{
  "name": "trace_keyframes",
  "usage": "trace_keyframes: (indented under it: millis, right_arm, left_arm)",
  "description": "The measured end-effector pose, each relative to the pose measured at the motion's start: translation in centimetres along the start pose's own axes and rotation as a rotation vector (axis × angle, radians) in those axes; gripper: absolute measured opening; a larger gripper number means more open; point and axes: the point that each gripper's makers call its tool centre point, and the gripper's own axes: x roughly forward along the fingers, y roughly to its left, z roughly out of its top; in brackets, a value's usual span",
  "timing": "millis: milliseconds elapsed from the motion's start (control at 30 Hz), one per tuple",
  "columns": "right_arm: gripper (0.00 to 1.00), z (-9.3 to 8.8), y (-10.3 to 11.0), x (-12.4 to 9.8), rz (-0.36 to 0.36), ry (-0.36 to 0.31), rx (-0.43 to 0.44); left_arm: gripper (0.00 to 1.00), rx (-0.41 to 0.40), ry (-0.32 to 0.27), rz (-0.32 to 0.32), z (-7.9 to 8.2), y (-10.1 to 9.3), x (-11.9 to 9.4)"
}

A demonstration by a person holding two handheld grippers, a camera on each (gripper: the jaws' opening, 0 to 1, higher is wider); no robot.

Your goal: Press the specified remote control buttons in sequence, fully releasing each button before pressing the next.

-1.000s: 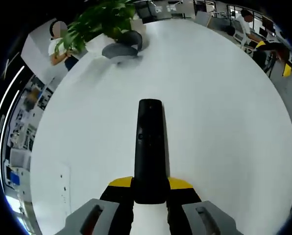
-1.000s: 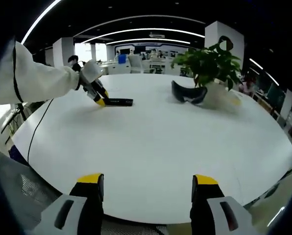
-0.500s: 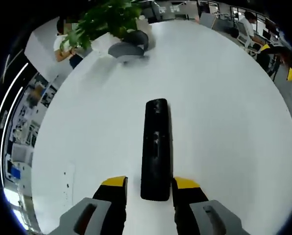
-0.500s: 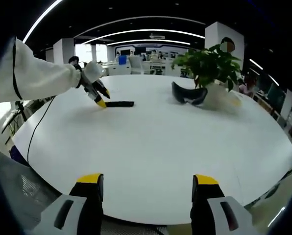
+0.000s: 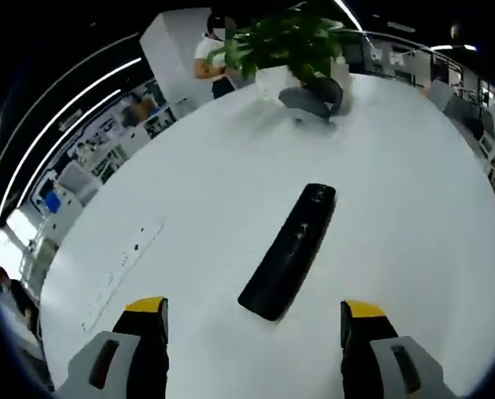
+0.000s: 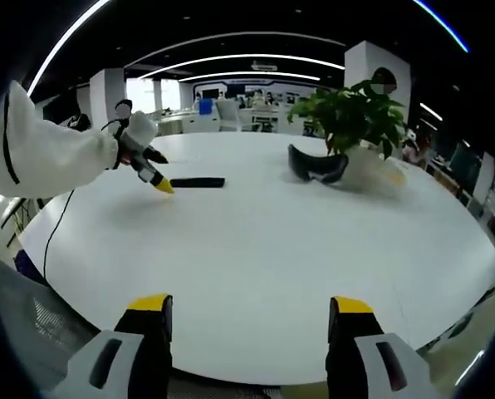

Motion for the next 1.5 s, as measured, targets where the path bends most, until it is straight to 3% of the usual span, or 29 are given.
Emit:
trace_keyframes:
  millis: [67, 133, 200, 367, 533, 633, 800, 1033, 1367, 1500]
  right_arm:
    - [0.80, 0.1, 0.0, 0.0, 0.000, -0.009, 0.003]
    - [0.81, 0.5, 0.1, -0.2, 0.007, -0.028, 0.015]
    - [0.82, 0.7, -0.1, -0.3, -0.001, -0.045, 0.016]
    - [0.88, 1.0, -0.2, -0.3, -0.009, -0.060, 0.017]
    - [0.98, 1.4, -0.5, -0.3, -0.030, -0.087, 0.013]
    - [0.99, 1.2, -0.5, -0.2, -0.033, -0.074, -0.006]
    - [0.99, 1.4, -0.7, -0.4, -0.040, -0.090, -0.003]
    - [0.99, 1.9, -0.8, -0.7, -0.047, -0.116, -0.004]
    - [0.95, 2.2, -0.4, -0.8, -0.039, -0.130, -0.041]
    - [0.94, 2.2, -0.6, -0.9, -0.049, -0.128, -0.042]
  left_arm:
    - [0.98, -0.053, -0.026, 0.023, 0.0, -0.5, -1.2]
    - [0.99, -0.136, -0.135, 0.039, 1.0, -1.7, -2.7]
    - [1.00, -0.146, -0.124, 0.042, 0.2, -2.8, -3.8]
    - [1.00, -0.208, -0.191, 0.041, -0.7, -6.5, -7.6]
    - [1.00, -0.248, -0.273, 0.101, -1.0, -7.8, -11.4]
    - [1.00, -0.270, -0.286, 0.122, -1.6, -8.3, -13.2]
    - [1.00, -0.301, -0.360, 0.207, -2.5, -8.9, -17.4]
    - [1.00, -0.293, -0.361, 0.292, -4.6, -11.0, -21.2]
    - [1.00, -0.312, -0.327, 0.394, -8.6, -13.1, -23.6]
    - [1.00, -0.389, -0.363, 0.412, -9.6, -12.9, -24.2]
